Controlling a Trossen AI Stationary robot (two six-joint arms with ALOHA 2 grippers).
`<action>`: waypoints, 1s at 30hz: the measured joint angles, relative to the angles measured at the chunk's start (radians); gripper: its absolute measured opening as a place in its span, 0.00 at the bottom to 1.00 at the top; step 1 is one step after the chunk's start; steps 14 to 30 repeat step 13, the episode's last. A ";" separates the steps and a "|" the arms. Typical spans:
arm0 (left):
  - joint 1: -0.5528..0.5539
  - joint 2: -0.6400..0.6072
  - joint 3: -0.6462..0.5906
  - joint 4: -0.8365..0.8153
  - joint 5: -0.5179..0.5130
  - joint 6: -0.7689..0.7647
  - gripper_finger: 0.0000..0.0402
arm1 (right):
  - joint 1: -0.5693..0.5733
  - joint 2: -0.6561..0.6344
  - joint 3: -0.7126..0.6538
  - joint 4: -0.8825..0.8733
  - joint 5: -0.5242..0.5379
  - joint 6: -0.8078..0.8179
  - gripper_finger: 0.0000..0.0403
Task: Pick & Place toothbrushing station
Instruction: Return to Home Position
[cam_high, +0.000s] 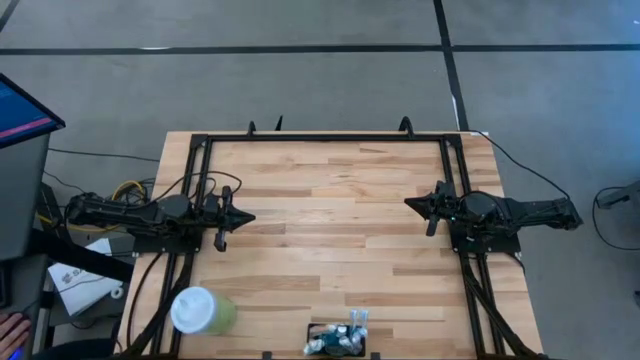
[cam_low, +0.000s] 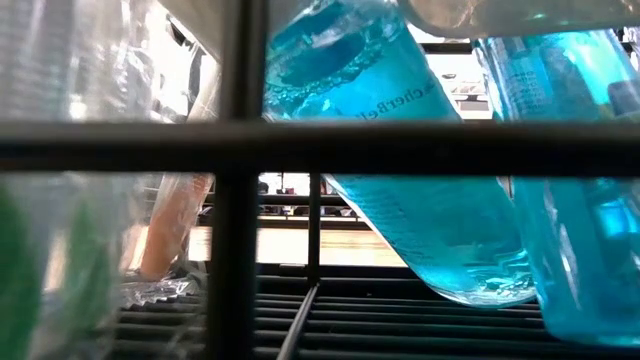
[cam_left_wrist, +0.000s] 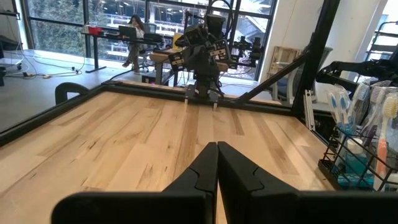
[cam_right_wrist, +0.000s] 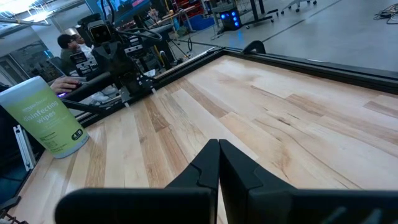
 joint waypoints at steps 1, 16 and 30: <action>0.000 0.000 0.000 0.000 0.000 0.000 0.00 | 0.000 0.000 0.000 0.000 0.000 0.000 0.00; 0.000 0.000 0.000 0.000 0.000 0.000 0.00 | 0.000 0.000 0.000 0.000 0.000 0.000 0.00; 0.000 0.000 0.000 0.000 0.000 0.000 0.00 | 0.000 0.000 0.000 0.000 0.000 0.000 0.00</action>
